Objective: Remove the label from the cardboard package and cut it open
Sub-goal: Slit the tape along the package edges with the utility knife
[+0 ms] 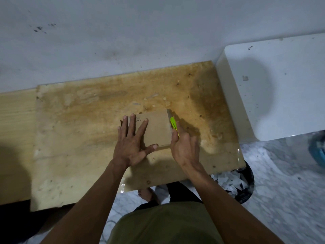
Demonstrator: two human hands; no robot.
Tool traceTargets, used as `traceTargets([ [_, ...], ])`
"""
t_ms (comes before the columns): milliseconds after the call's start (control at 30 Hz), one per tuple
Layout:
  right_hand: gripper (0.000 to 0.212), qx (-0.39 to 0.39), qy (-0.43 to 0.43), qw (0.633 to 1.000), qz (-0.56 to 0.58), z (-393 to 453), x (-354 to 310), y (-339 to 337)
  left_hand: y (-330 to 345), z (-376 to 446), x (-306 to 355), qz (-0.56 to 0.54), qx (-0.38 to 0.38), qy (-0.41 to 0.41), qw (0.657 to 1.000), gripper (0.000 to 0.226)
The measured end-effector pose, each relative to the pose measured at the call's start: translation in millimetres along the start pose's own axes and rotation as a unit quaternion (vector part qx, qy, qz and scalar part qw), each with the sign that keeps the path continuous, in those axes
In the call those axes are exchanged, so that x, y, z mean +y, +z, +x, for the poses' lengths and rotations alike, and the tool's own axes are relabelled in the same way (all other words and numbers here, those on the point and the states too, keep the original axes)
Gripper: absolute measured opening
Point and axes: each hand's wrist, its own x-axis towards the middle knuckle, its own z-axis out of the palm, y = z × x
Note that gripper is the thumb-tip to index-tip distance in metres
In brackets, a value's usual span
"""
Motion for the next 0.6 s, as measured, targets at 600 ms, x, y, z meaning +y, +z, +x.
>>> traceTargets([
  [600, 0.042, -0.011, -0.014, 0.995, -0.095, -17, 2, 0, 2, 1, 1, -0.004, -0.007, 0.001, 1.000, 0.105],
])
